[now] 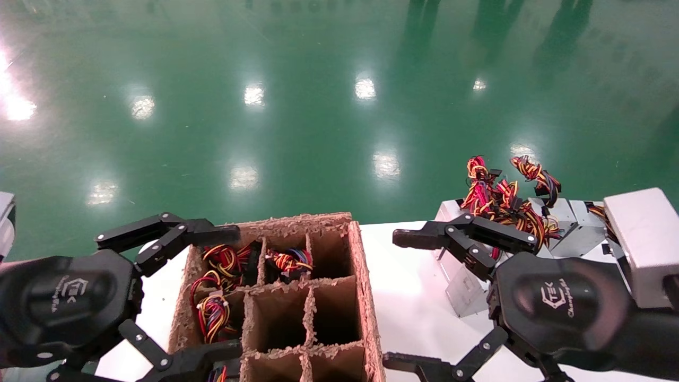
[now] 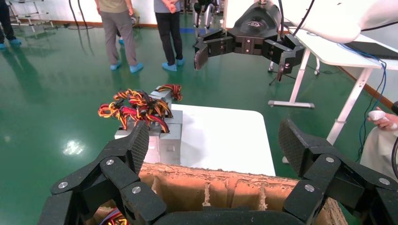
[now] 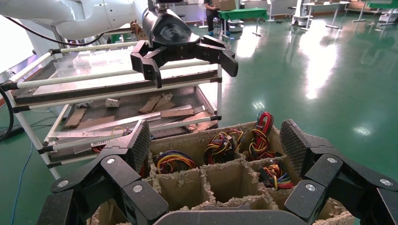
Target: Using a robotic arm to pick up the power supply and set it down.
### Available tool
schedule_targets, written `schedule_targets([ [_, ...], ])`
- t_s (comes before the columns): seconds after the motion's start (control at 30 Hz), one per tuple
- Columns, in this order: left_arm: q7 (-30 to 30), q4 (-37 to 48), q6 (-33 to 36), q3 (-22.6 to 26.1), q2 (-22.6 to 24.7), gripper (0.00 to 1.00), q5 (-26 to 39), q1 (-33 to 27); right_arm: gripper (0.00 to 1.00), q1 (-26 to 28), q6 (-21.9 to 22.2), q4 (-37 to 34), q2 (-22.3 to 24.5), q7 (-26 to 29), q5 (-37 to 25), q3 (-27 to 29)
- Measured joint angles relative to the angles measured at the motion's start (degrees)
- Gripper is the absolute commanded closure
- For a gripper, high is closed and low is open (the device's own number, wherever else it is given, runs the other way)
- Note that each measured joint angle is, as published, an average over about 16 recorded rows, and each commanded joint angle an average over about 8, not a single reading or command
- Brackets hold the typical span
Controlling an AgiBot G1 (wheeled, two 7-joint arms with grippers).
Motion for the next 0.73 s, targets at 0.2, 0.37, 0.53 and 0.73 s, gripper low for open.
schedule_targets([
  [0.2,0.0,0.0,0.0,0.0,0.0,0.0,0.0,0.0,0.0,0.0,0.0,0.0,0.0,0.0,0.0,0.0],
  [0.37,0.0,0.0,0.0,0.0,0.0,0.0,0.0,0.0,0.0,0.0,0.0,0.0,0.0,0.0,0.0,0.0],
  [0.53,0.0,0.0,0.0,0.0,0.0,0.0,0.0,0.0,0.0,0.0,0.0,0.0,0.0,0.0,0.0,0.0],
  [0.73,0.0,0.0,0.0,0.0,0.0,0.0,0.0,0.0,0.0,0.0,0.0,0.0,0.0,0.0,0.0,0.0],
])
